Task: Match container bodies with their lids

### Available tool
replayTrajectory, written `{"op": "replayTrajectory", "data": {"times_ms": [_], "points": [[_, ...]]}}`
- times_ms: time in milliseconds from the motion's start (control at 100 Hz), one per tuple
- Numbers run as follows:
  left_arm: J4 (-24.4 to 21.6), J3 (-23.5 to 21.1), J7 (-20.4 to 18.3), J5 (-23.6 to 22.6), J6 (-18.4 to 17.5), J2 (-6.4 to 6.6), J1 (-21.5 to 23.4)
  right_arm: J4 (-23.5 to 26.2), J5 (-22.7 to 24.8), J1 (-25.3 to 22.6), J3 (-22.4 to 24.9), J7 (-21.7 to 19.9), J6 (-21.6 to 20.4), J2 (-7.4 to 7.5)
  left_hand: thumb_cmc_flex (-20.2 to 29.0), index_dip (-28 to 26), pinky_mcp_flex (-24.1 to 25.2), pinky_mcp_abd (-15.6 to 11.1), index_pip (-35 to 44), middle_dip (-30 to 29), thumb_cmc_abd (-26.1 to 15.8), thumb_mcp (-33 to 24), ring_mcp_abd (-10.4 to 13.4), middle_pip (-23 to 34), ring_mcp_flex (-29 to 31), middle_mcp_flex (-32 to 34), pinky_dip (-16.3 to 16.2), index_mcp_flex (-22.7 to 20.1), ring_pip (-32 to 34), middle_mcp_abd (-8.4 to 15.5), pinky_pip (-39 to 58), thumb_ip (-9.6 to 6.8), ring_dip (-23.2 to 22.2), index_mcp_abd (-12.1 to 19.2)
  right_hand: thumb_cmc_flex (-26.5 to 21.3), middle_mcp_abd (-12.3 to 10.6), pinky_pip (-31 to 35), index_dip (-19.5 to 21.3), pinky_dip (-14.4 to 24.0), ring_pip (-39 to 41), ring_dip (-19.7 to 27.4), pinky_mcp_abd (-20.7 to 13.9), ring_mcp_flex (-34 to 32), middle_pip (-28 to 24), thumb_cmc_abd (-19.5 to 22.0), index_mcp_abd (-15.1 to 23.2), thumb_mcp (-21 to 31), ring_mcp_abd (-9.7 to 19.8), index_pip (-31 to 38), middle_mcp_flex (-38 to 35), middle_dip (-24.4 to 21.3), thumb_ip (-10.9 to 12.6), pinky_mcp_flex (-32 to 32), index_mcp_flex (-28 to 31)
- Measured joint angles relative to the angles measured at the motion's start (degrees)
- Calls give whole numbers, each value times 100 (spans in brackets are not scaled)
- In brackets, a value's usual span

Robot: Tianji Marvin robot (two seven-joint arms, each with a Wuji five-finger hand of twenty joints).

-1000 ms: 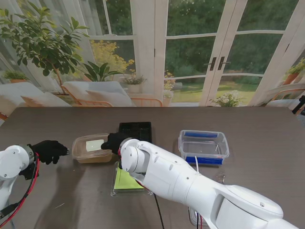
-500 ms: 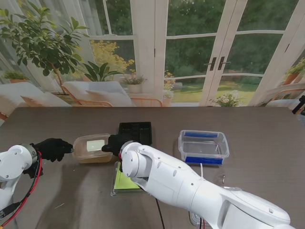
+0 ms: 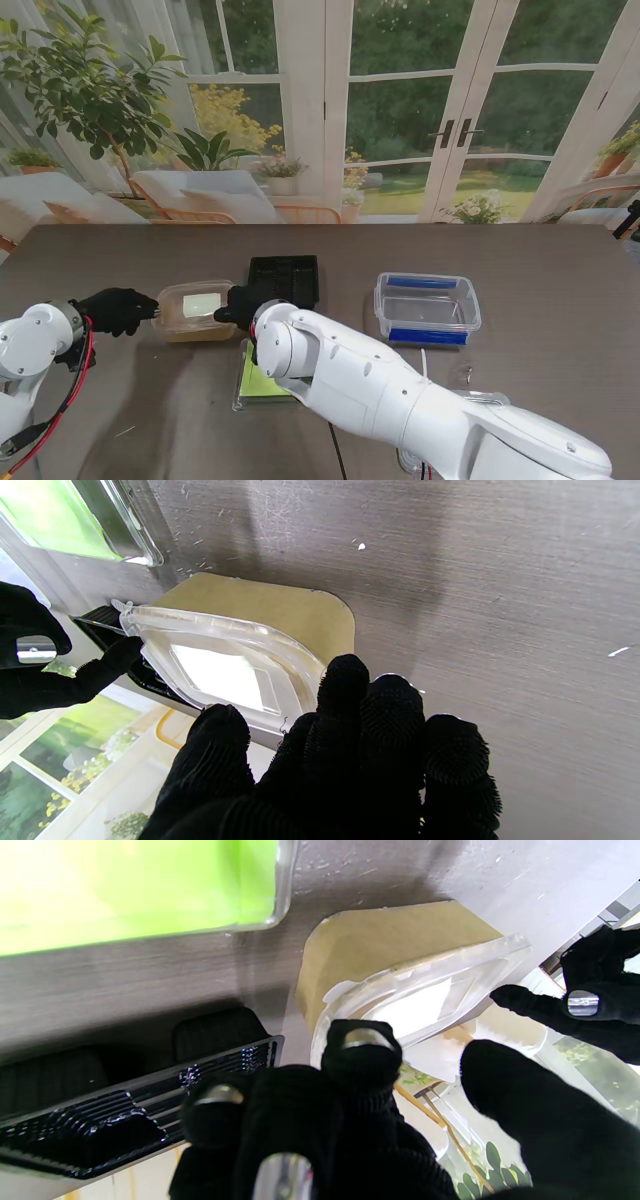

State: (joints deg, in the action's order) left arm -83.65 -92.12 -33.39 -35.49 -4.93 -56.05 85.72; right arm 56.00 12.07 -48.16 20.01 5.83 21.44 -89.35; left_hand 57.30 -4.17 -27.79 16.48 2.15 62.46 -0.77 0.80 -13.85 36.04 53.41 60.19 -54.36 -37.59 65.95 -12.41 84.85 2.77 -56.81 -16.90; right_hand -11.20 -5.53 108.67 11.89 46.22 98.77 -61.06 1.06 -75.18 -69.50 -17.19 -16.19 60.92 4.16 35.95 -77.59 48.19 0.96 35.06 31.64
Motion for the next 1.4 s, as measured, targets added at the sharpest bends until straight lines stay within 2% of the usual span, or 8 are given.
{"op": "replayTrajectory", "data": {"times_ms": [250, 810, 1100, 1250, 1400], "points": [[-53, 6, -42, 7, 56, 0, 27, 158, 14, -63, -10, 0, 40, 42, 0, -16, 0, 0, 11, 2, 0, 0, 0, 0, 0, 0, 1, -58, 0, 0, 1, 0, 0, 0, 0, 0, 0, 0, 0, 0, 0, 0, 0, 0, 0, 0, 0, 0, 0, 0, 0, 0, 1, 0], [-135, 27, -196, 3, 134, 10, 55, 171, 8, -35, -23, -3, 92, 7, 0, -10, 0, 0, 11, 3, 0, 0, 0, 0, 0, 1, 1, -58, 1, 0, 1, 0, 0, 0, 0, 0, 0, 0, 0, 0, 0, 0, 0, 0, 0, 0, 0, 0, 0, 0, 0, 0, 1, 0], [-223, 2, -302, -84, 136, 12, 73, 286, 28, -58, 71, 68, 195, 70, 0, 2, 0, 0, 11, 48, 0, 0, 0, 0, 0, 1, 1, -58, 1, 0, 1, 0, 0, 0, 0, 0, 0, 0, 0, 0, 1, 0, 0, 0, 0, 0, 0, 0, 0, 0, 0, 0, 1, 0], [-410, -49, -362, -135, 212, 18, 132, 501, 43, -124, 152, 104, 283, 177, 0, -3, 0, 0, 11, 49, 0, 0, 0, 0, 0, 1, 1, -58, 1, 0, 1, 0, 0, 0, 0, 0, 0, 0, 0, 0, 1, 0, 0, 0, 0, 0, 0, 0, 0, 0, 0, 0, 1, 0], [-518, -69, -382, -144, 288, 21, 163, 1332, 221, -316, 270, 14, 626, 533, 0, -4, 0, 0, 11, 49, 0, 0, 0, 0, 0, 1, 1, -58, 1, 0, 1, 0, 0, 0, 0, 0, 0, 0, 0, 0, 1, 0, 0, 0, 0, 5, 0, 0, 45, 0, 0, 0, 1, 78]]}}
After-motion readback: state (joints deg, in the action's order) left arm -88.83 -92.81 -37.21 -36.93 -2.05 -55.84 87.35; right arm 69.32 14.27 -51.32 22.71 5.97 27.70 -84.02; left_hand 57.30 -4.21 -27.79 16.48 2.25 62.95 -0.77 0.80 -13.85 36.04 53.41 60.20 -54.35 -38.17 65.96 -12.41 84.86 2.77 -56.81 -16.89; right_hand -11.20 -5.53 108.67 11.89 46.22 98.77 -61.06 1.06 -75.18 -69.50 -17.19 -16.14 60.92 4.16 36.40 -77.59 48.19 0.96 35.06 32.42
